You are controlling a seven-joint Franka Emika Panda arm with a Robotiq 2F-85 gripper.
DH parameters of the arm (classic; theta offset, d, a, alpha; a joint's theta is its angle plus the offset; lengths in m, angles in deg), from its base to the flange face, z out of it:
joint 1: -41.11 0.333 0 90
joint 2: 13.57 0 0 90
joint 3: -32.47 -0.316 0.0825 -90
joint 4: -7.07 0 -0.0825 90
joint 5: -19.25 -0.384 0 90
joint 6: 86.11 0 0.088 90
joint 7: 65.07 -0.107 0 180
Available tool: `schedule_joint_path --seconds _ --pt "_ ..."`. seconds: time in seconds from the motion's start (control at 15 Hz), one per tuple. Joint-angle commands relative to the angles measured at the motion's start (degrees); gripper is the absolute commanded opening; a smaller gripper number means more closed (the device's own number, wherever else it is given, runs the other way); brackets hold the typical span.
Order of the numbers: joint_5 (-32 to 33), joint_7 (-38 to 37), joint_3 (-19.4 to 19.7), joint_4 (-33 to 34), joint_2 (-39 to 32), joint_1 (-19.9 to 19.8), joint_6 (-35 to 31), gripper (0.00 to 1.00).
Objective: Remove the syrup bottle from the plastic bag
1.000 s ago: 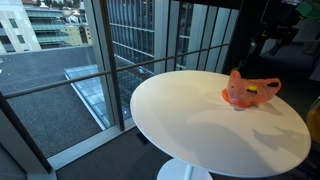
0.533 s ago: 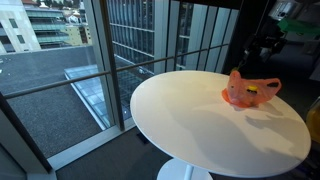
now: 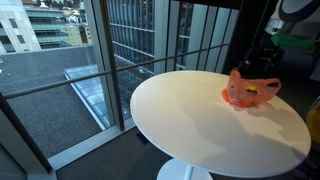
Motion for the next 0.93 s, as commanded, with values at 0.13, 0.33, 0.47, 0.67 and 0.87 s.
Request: schedule_joint_path --seconds 0.13,0.33,0.47,0.67,0.87 --pt "1.7 -1.1 1.8 3.3 -3.7 -0.4 0.9 1.00" --pt "0.6 0.0 1.8 1.7 -3.2 -0.3 0.1 1.00" --pt "0.6 -0.1 1.9 2.2 -3.5 -0.3 0.1 1.00" --pt "0.6 -0.1 1.9 2.4 -3.5 -0.3 0.1 1.00" --pt "1.2 0.6 2.0 1.7 -4.4 -0.3 -1.2 1.00"
